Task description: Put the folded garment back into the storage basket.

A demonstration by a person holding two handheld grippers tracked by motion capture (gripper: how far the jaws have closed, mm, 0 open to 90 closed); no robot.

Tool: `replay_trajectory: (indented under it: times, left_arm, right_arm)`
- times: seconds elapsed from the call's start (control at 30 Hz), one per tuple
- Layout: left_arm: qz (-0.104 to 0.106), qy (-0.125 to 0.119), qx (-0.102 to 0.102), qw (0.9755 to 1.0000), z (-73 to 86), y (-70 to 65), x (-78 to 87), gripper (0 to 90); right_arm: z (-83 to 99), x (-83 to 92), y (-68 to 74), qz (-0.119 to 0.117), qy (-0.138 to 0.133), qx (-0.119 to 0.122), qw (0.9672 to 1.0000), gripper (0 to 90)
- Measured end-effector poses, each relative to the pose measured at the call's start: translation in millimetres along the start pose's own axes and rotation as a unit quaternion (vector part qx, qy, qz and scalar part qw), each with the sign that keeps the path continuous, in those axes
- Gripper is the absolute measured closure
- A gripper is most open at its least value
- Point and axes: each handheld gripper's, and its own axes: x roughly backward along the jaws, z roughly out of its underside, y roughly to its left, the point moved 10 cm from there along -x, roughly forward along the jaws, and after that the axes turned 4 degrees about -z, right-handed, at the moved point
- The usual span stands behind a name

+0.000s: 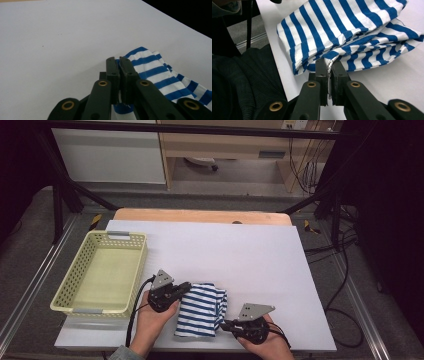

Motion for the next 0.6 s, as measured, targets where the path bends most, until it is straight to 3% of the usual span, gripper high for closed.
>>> replay_trajectory:
  times: [0.1, 0.37, 0.6]
  left_arm:
    - [0.002, 0.004, -0.006, 1.0, -1.4, 0.0, 0.2, 86.4]
    - [0.004, 0.019, -0.014, 0.9997, -3.8, -2.9, -7.3, 86.4]
    - [0.011, 0.024, -0.008, 0.9996, -26.8, -3.2, -10.0, 86.5]
  right_arm:
    - [2.4, -1.3, -2.0, 0.008, 0.01, -0.001, 0.9999, 86.0]
    - [-1.4, -3.0, 0.2, -0.002, 0.019, 0.005, 0.9998, 86.0]
    - [-22.0, -5.5, 6.4, -0.03, 0.03, 0.021, 0.9989, 86.1]
